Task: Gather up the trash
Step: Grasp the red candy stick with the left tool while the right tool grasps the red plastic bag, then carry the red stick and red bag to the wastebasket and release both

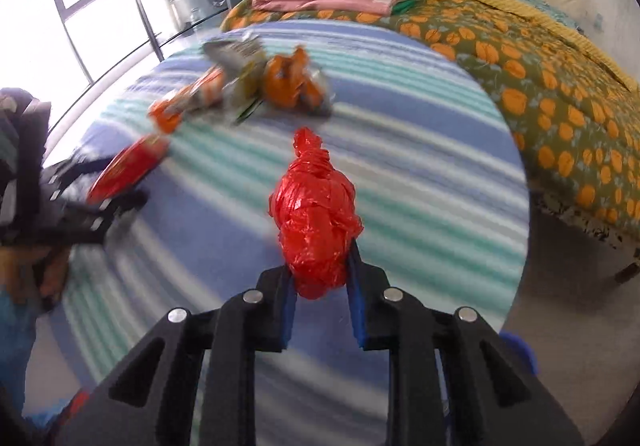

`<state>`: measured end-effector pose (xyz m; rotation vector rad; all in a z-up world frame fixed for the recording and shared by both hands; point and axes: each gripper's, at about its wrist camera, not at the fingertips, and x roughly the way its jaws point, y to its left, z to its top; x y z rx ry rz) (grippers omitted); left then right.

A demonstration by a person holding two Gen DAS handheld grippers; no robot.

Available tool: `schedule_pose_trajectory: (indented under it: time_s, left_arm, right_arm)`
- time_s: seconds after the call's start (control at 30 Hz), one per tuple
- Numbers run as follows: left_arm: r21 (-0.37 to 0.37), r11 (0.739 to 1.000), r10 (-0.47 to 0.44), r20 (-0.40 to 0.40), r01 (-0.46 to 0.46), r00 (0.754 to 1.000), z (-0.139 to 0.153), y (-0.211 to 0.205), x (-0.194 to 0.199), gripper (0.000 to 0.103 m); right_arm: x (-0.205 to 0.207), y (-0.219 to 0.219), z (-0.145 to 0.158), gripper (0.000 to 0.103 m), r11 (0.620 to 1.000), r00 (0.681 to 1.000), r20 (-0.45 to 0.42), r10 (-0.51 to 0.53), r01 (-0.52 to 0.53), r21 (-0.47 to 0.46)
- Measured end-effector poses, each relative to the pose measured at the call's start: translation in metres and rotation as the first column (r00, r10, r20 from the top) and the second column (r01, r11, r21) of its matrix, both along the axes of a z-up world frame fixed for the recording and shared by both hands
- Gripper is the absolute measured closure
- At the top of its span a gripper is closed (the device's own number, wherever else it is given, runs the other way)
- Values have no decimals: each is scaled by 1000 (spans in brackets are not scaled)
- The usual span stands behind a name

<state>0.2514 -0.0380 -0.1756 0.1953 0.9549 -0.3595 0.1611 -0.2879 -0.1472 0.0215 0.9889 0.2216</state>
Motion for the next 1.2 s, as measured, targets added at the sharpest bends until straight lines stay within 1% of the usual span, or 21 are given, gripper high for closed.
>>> schedule_pose_trajectory:
  time_s: [0.07,0.1,0.13,0.2,0.37,0.43,0.5,0.6,0.63,0.67,0.73,0.77,0.8,0.83,0.87,0.9,0.93,0.97,1.0,1.07,1.2]
  left_arm:
    - [1,1000,1,1,-1,1000,0,0,0,5]
    - [-3,1000,1,-1,-1,1000,0,1,0,5]
    - [-7,1000,-1,-3,1,1000,0,1,0,4]
    - [-9,999,-32,-7,32,999,1,3,-3,5]
    - [-4,989,-147,-34,147,989,4,11,-15,4]
    - [-18,988,-152,-35,151,988,9,13,-14,4]
    - [-41,989,-144,-28,143,989,15,14,-10,5]
    - [-65,989,-137,-54,134,989,19,9,2,5]
    - [-57,989,-137,-59,133,989,19,6,4,5]
    - [-26,992,-128,-63,127,990,17,2,7,5]
    - [9,993,-118,-70,118,991,15,-4,10,9]
    - [20,993,-111,-82,113,990,14,-5,11,15]
    - [28,994,-103,-91,106,991,13,-6,12,24]
    - [32,994,-97,-98,101,990,12,-6,12,29]
    - [39,994,-95,-99,99,991,12,-7,11,34]
    - [40,994,-102,-89,106,991,12,-7,10,45]
    - [33,993,-111,-85,115,990,13,-8,8,53]
    - [34,992,-117,-77,119,990,15,-8,6,74]
    - [32,992,-120,-76,123,990,16,-9,4,84]
    - [19,993,-116,-72,118,991,18,-10,2,88]
    - [-58,990,-131,-56,128,990,28,-19,-16,91]
  right_arm:
    - [-15,5,-3,78,999,1000,-25,14,-13,48]
    - [-21,7,-5,64,996,999,-45,20,-16,85]
    - [-26,7,-5,48,995,999,-49,17,-12,94]
    - [-35,8,-2,40,997,999,-38,13,-10,71]
    - [-41,4,12,38,998,999,-32,44,-43,39]
    - [-34,4,20,33,998,998,-21,58,-57,28]
    - [-23,9,22,33,996,997,-30,77,-76,35]
    - [-2,27,14,33,993,989,-96,110,-105,53]
    - [4,32,12,33,992,987,-110,119,-114,51]
    - [8,38,8,33,991,984,-126,128,-124,43]
    - [15,50,-1,34,991,981,-148,128,-130,-6]
    - [16,54,-3,39,991,980,-154,123,-129,-26]
    - [17,57,-6,52,991,980,-162,119,-128,-43]
    - [17,57,-8,59,991,981,-157,109,-119,-55]
    - [15,56,-7,59,993,984,-148,100,-109,-54]
    - [12,53,-5,59,994,987,-134,92,-98,-42]
    - [8,50,-3,59,996,990,-118,83,-87,-30]
    - [4,45,0,60,997,992,-102,73,-75,-14]
    - [1,42,2,60,998,993,-93,66,-67,-1]
    - [-6,31,8,60,998,996,-73,47,-44,42]
    - [-27,2,22,60,989,1000,-31,2,2,151]
